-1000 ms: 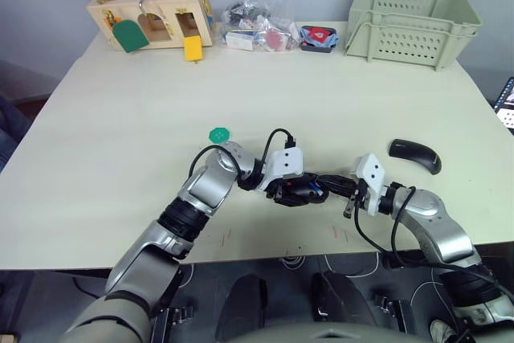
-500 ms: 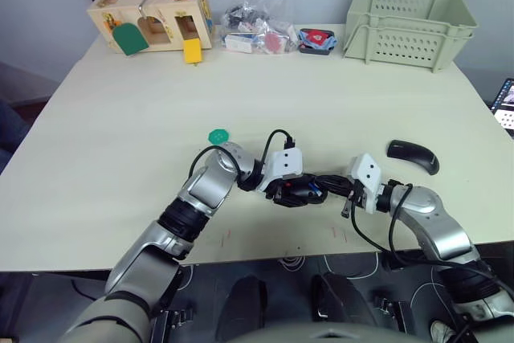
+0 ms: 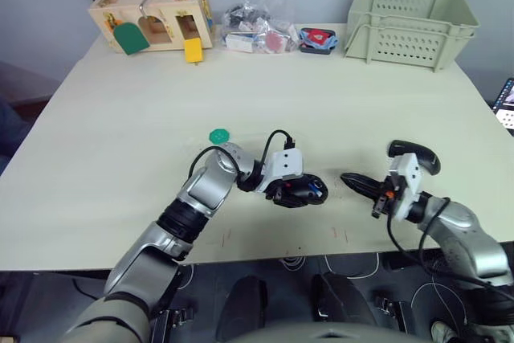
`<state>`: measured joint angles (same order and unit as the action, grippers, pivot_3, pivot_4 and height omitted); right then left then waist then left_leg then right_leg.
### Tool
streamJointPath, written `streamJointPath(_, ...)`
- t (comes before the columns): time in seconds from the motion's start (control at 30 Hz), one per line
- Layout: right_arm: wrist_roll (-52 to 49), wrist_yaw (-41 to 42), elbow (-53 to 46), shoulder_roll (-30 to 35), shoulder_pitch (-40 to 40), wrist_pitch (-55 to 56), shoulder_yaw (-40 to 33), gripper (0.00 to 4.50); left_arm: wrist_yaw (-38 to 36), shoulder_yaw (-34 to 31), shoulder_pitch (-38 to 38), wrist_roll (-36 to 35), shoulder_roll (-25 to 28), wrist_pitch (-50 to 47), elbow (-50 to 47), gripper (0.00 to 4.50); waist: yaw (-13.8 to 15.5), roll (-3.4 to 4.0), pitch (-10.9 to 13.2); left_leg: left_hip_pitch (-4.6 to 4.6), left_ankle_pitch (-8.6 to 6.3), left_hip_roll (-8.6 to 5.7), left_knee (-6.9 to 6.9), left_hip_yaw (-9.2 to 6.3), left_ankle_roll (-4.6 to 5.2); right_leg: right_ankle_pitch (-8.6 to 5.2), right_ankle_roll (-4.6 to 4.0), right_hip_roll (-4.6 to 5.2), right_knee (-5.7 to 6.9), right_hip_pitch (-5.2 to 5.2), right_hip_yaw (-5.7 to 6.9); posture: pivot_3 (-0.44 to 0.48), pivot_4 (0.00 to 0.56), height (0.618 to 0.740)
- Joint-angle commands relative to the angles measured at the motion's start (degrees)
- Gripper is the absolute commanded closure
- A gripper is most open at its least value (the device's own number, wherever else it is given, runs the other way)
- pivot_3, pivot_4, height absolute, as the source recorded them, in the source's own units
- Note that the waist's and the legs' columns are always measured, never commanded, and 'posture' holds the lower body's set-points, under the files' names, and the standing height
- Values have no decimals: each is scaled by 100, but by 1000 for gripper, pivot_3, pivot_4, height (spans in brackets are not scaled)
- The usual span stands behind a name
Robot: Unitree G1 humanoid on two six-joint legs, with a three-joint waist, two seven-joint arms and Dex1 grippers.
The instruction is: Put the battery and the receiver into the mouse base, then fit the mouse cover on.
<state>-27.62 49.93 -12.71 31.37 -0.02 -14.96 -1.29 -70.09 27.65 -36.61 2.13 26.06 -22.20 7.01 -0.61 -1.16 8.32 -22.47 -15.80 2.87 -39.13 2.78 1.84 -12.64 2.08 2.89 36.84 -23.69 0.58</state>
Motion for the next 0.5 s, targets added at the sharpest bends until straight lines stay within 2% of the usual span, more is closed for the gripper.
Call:
streamJointPath(0.03, 118, 276, -177, 154, 294, 622, -318, 4466, -119, 242, 176, 99, 107, -156, 87, 1566, 1, 1, 0, 0, 0, 0, 0, 0, 0, -2, -2, 0, 0, 0, 0, 0, 150, 740)
streamJointPath(0.1, -123, 454, -183, 200, 498, 624, -490, 4466, -120, 245, 177, 100, 116, -154, 73, 1566, 15, 2, 0, -1, 0, 0, 1, 1, 0, -2, -2, -1, 0, 0, 1, 0, 150, 740)
streamJointPath(0.17, -244, 618, -175, 241, 632, 732, -624, 3937, -113, 241, 177, 101, 120, -162, 64, 1566, 0, 2, 0, -2, 0, 0, 1, 1, 0, -2, -2, 0, -1, 0, 1, 0, 150, 740)
streamJointPath(0.2, -244, 744, -142, 288, 734, 855, -697, 3815, -104, 228, 177, 88, 115, -213, 46, 1566, -1, 2, -1, 1, 0, 0, 1, 0, 0, -2, -2, 0, -1, 0, -3, 0, 150, 740)
streamJointPath(0.33, -208, 1102, 0, 385, 1030, 1237, -863, 1877, -130, 167, 180, -15, 111, -392, -58, 1566, 0, 2, -1, 2, 0, 0, 1, 0, 0, -3, -2, 0, -1, 0, -4, 0, 150, 740)
streamJointPath(0.4, -261, 1236, 22, 398, 1116, 1329, -899, 1236, -109, 147, 183, -27, 113, -402, -98, 1566, -5, 2, -1, 3, 0, 0, 1, 0, 0, -3, -2, -1, -1, 0, -4, 0, 150, 740)
streamJointPath(0.43, -264, 1324, 36, 407, 1170, 1427, -918, 681, -106, 140, 188, -30, 124, -405, -117, 1566, -3, 2, -1, 3, 0, 0, 1, -1, 0, -3, -2, 0, -1, 0, -5, 0, 150, 740)
streamJointPath(0.47, -301, 1414, 52, 401, 1205, 1507, -949, 494, -116, 140, 189, -33, 137, -396, -130, 1566, -2, 2, -1, 4, 0, 0, 1, 0, 0, -6, 1, 0, 0, 0, -5, 0, 150, 740)
streamJointPath(0.5, -319, 1459, 65, 396, 1235, 1552, -977, 20, -127, 138, 191, -37, 151, -373, -139, 1566, 5, 2, -1, 3, 0, 0, 1, -1, 0, -8, 5, -1, -1, 0, -5, 0, 150, 740)
